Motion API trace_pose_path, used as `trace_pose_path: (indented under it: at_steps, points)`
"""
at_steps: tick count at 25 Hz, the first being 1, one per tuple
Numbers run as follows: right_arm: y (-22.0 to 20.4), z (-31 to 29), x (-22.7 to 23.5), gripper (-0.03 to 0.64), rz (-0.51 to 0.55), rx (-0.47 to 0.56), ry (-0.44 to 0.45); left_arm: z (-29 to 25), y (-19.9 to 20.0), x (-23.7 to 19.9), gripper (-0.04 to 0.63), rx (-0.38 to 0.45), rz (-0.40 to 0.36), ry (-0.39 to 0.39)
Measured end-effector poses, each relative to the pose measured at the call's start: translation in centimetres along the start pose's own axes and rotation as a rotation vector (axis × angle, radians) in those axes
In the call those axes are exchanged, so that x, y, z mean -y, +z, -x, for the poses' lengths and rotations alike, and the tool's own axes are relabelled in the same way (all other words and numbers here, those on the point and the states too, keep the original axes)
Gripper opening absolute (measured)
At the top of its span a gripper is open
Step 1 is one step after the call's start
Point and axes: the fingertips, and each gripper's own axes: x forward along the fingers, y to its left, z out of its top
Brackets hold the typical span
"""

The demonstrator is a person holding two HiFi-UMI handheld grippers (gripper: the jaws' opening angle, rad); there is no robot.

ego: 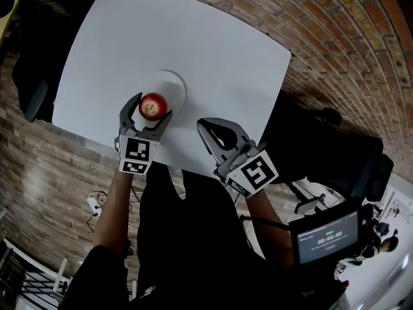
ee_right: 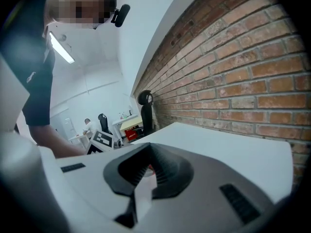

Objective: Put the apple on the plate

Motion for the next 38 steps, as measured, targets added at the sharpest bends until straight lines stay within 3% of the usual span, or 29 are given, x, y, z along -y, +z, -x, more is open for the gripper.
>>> trace_pose_path:
  at_steps: [8, 21, 38]
  points:
    - [0.0, -0.4, 0.3, 0.003, -0.016, 0.009, 0.000, -1.4, 0.8, 0.5, 0.399, 0.009, -0.013, -0.006]
    - [-2.2, -1.5, 2.7, 0.003, -0.043, -0.025, -0.007, -5.5, -2.1, 0.4, 0.399, -0.039, -0.016, -0.001]
    - [-1.8, -2.2, 3.1, 0.003, -0.048, -0.028, -0.018, -6.5, -2.0, -0.6, 0.399, -0.046, -0.089, 0.025]
